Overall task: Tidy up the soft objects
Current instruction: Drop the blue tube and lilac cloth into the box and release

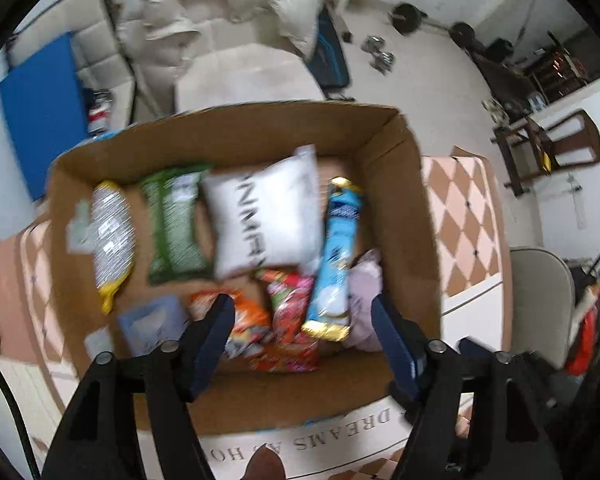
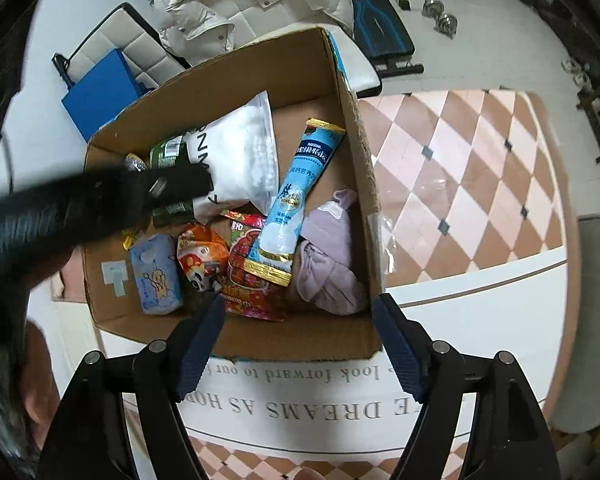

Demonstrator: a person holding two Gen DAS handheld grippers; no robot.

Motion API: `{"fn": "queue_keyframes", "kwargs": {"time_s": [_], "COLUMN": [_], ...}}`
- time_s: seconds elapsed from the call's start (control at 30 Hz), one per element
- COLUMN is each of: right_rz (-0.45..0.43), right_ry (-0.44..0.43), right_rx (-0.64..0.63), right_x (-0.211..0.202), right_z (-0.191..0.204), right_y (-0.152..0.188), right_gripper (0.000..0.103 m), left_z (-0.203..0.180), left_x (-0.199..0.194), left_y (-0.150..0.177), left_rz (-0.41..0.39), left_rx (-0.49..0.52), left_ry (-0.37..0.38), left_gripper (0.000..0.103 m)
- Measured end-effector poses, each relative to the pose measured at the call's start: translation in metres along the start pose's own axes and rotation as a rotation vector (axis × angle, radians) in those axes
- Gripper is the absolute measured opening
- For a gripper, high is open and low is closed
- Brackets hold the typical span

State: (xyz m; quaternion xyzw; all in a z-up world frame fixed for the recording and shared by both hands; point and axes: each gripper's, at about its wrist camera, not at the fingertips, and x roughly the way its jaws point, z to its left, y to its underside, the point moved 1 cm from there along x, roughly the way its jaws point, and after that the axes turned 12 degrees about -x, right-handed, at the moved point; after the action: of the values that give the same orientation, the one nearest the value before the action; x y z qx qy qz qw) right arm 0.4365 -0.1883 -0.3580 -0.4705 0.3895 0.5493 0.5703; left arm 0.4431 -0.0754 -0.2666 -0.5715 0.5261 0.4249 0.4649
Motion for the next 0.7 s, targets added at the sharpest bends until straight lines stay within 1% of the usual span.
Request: {"fn": "queue_keyframes", "kwargs": {"time_s": [0.17,0.23,0.37,0.43,0.47,0.5,0.6,0.63,0.67,0.7], "right_rz": [-0.001,-0.003,-0.011,-0.018,-0.024,-0.029,-0.051,-0.059,-0.066,-0.076], "right_ry": [0.042,0.058,0.083,0.098,0.106,0.11,0.136,0.145,0.153,0.162], "right_rx": [-0.042,-0.054,-0.072,-0.086,-0.092,-0.096,-0.112,-0.116,-0.119,-0.121], "right_x": [-0.01,-0.013,-0.019,-0.022,-0.025,-0.026,-0.034,-0.037,-0.04,-0.042], "right_z": [0.006,0.007,0.011,0.015,0.016,0.018,0.022,0.024,0.024,0.024], "right_y": [0.013,0.02,0.029,0.034,0.036,0.038,0.043,0.045,0.046,0.047], "right_gripper": [0.08,0.08,0.08,0.08,0.08,0.08,0.08,0.082,0.087,0.099], "left_z": [0.034,0.041,0.051,0.054,0.056,0.057,0.056,0.056,0.055,0.055], "left_x": [-0.023,-0.031,-0.046,-0.051,-0.054,-0.057,-0.066,-0.069,-0.071,-0.073], "left_y": [0.034,0.045,0.061,0.067,0.069,0.072,0.081,0.083,0.085,0.087], "left_rz": [-0.067,-0.096,-0.141,-0.16,-0.168,-0.182,-0.229,-0.239,-0.247,-0.255], "left_rx": [-0.06,-0.064,-0.077,-0.087,-0.089,-0.092,-0.096,-0.096,-0.097,-0.1], "left_ry": [-0.041,-0.072,-0.103,-0.108,-0.111,-0.119,-0.158,-0.162,-0.164,-0.165], "left_gripper": [0.072,0.072,0.072,0.077,0.085,0.089,0.093,0.095,0.101,0.102]}}
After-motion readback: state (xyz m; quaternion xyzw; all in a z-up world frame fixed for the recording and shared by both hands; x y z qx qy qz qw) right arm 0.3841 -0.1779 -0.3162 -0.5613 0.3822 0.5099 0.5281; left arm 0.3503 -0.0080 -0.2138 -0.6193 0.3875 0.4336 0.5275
